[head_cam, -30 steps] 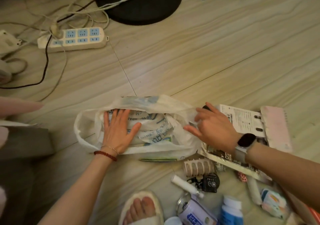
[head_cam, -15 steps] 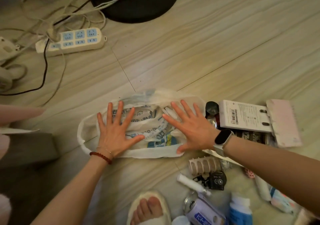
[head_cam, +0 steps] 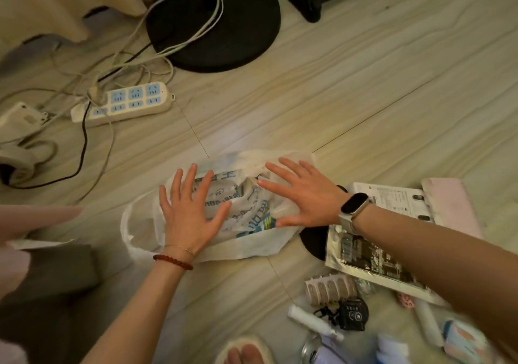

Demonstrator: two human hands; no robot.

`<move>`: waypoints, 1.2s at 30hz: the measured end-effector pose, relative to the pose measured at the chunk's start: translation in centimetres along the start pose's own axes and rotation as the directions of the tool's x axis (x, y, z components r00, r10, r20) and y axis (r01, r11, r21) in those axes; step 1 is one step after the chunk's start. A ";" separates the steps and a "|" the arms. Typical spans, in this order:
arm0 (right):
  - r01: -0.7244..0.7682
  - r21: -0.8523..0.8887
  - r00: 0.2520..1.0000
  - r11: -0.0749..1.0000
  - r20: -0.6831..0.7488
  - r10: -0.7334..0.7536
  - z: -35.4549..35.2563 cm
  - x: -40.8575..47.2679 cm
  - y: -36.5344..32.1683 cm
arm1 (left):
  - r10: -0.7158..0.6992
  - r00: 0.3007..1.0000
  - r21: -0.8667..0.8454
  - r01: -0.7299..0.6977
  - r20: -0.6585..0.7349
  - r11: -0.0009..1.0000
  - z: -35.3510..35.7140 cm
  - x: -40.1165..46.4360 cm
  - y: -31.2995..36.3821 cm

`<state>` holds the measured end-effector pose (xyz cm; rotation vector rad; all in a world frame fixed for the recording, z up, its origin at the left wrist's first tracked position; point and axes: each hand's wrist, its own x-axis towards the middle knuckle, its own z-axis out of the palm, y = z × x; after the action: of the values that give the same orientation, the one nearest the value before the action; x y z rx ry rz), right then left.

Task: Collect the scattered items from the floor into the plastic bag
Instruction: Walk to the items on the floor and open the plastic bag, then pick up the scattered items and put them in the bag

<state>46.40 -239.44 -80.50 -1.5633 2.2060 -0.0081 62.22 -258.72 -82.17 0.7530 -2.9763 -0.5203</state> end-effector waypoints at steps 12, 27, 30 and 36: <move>-0.390 0.125 0.904 0.912 0.241 0.353 1.4 -13.5 7.7 | 0.350 0.931 -0.043 -0.347 0.105 0.937 4.8 -6.0 17.2; -0.187 0.842 0.665 0.506 -0.271 0.696 -3.9 -13.2 6.6 | 0.412 0.900 0.153 -0.432 0.145 0.889 5.4 -0.9 18.5; -0.241 0.846 0.665 0.475 -0.212 0.716 -3.3 -14.3 6.8 | 0.349 0.863 0.233 -0.448 0.365 0.863 7.1 2.3 19.6; -0.275 0.877 0.637 0.395 -0.141 0.758 -3.3 -15.9 6.2 | 0.408 0.893 0.004 -0.416 0.188 0.909 4.8 1.1 20.1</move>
<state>44.00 -223.67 -73.60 -0.2456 2.4291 -1.2202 51.56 -241.11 -80.18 0.0572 -3.1875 -0.5201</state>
